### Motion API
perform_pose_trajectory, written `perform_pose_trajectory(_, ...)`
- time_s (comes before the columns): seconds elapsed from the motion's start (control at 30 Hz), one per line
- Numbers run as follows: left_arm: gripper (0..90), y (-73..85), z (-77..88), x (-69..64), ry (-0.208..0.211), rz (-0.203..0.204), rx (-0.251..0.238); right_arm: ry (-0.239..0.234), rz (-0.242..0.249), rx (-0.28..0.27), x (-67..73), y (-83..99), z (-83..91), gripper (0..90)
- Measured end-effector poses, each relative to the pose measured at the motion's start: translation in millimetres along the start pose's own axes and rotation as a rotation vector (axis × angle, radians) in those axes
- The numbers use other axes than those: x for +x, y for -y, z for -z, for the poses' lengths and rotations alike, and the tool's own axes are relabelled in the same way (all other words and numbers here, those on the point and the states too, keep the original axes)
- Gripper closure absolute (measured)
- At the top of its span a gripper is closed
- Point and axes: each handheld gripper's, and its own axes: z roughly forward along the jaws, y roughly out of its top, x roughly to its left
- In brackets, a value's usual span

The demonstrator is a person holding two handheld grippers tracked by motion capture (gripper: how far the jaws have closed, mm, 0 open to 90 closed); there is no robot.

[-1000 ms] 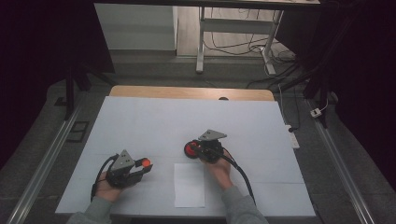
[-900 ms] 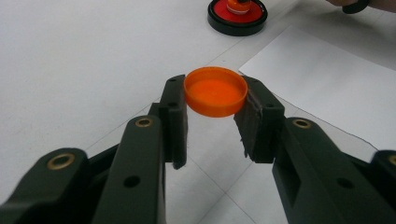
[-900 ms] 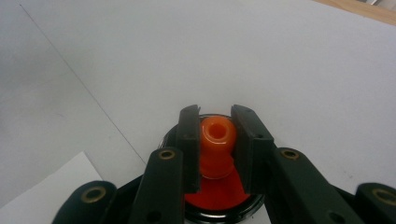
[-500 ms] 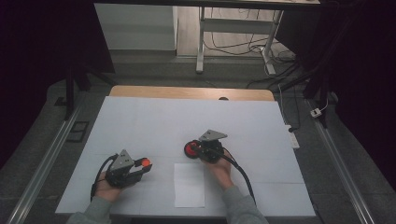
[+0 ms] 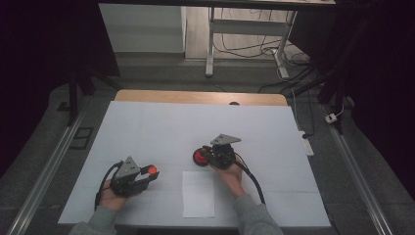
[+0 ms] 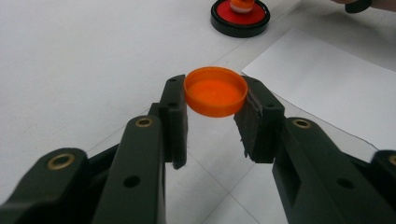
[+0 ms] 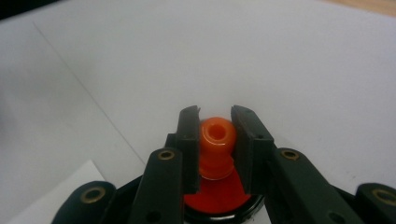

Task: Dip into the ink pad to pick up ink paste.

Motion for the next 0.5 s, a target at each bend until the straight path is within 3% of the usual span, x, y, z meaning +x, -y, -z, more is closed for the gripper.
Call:
perform_pose_trajectory(0.03,64.3,0.1,0.1,0.1,-0.001,0.0,-0.001,-0.011,-0.011,-0.026,-0.1,-1.3,1.8,73.2)
perform_pose_trajectory(0.2,64.3,-0.2,0.8,-0.9,-0.004,-0.002,-0.007,-0.02,0.002,-0.053,0.5,-8.1,12.7,73.1)
perform_pose_trajectory(0.5,64.3,0.0,1.9,-0.4,-0.012,-0.001,-0.018,-0.064,-0.002,-0.044,1.9,-8.5,15.7,73.1)
